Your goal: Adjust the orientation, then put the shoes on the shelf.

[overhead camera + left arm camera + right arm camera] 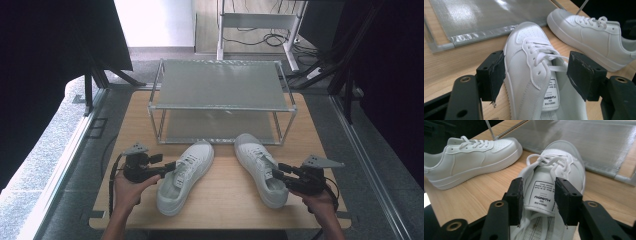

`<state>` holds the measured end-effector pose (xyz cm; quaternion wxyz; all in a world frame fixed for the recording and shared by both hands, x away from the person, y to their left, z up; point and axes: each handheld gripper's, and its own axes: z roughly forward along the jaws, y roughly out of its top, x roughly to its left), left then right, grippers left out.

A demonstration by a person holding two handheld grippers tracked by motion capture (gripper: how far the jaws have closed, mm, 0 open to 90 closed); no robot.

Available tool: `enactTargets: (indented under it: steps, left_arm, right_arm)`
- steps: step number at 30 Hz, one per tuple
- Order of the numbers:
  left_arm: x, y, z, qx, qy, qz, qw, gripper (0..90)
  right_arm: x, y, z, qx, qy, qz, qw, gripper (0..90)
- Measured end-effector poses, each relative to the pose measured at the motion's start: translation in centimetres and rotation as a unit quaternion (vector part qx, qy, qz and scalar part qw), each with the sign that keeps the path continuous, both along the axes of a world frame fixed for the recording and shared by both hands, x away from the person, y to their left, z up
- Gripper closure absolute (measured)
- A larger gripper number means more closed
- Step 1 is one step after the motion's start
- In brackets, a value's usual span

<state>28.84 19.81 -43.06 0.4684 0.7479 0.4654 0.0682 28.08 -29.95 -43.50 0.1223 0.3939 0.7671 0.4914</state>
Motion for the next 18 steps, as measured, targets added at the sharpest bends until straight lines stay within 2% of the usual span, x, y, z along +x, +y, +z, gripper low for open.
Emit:
enactTargets:
  steps: [2,7,10,13,15,16,18]
  left_arm:
    - [0.01,-0.24,-0.04,0.018,0.002,-0.009,0.9998,30.9]
    - [0.04,-0.74,-0.13,0.039,0.002,-0.01,0.9992,31.5]
    - [0.13,-0.71,-0.19,0.051,0.002,-0.008,0.9987,34.6]
    - [0.13,-0.32,-0.13,0.049,0.002,-0.003,0.9988,35.5]
    - [0.12,-0.35,-0.11,0.049,0.001,-0.002,0.9988,36.2]
    - [0.18,-0.67,-0.21,0.053,0.002,-0.007,0.9986,36.7]
    - [0.22,-0.87,-0.32,0.055,0.004,-0.008,0.9984,36.9]
  right_arm:
    - [0.09,-0.2,0.05,-0.005,-0.005,-0.017,0.9998,56.7]
    - [0.13,-0.22,0.1,-0.015,-0.01,-0.034,0.9993,54.0]
    - [0.13,-0.01,0.12,-0.036,-0.016,-0.05,0.998,51.3]
    - [0.21,-0.09,0.2,-0.035,-0.018,-0.062,0.9973,50.6]
    - [0.4,-0.11,0.25,-0.042,-0.015,-0.065,0.9969,50.0]
    - [0.76,0.09,0.21,-0.054,-0.008,-0.07,0.9961,48.8]
    - [0.9,0.22,0.15,-0.058,-0.004,-0.071,0.9958,48.8]
